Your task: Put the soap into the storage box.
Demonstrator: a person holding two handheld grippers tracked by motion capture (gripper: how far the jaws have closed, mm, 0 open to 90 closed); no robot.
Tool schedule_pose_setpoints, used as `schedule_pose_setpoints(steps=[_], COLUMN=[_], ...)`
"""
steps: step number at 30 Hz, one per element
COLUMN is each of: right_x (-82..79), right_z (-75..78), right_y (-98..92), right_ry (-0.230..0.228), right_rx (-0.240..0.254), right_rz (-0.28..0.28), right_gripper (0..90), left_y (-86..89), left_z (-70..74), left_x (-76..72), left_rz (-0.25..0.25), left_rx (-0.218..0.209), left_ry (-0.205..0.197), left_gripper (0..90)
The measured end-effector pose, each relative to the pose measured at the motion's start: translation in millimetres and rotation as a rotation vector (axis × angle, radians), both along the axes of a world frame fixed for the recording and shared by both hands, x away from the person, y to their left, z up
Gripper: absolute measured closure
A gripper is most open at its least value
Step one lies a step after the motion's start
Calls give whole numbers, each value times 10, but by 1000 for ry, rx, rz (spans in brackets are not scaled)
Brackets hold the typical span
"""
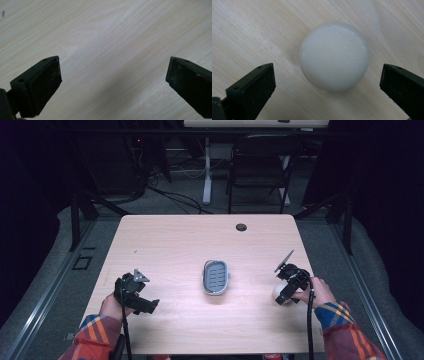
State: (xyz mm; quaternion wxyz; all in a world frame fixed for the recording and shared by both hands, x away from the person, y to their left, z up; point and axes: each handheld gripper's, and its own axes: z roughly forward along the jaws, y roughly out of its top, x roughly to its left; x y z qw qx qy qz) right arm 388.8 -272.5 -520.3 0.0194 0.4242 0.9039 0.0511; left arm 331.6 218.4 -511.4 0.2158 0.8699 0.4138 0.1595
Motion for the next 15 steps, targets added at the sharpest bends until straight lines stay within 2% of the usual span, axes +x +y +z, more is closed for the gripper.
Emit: schedule_pose_setpoints(steps=[3,5,7,8,9,10,11,12,13,14,15], right_x=[-2,46,53,82,84,109,109,94,94,117,121], right_z=[-32,-9,-15,-5,-18,5,5,-40,-40,-29,-33], right_y=[26,41,46,50,54,59,59,75,75,86,90], right_ry=[-16,15,14,28,26,44,44,12,12,24,21], right_rx=[22,-19,-19,-43,-35,-70,-70,-41,-41,-70,-73], right_rz=[-19,14,9,24,18,42,42,17,17,40,39], right_gripper=[0,8,8,11,13,27,27,65,65,81,100], left_y=[-4,-10,-11,-13,-13,-10,-10,-8,-8,-8,-10], left_z=[-1,-3,-2,-3,-3,-1,-1,-3,-3,-3,-4], left_x=[0,-2,1,1,1,-1,-1,-2,-2,-1,-1], left_rz=[-3,0,-6,-7,-7,-6,-6,-3,-3,-3,-3], left_rx=[-2,1,-1,-2,-2,0,0,0,0,0,1], left_ry=[0,-4,-1,0,0,-1,-1,-4,-4,-3,-3], left_gripper=[0,0,0,0,0,1,0,1,1,1,1])
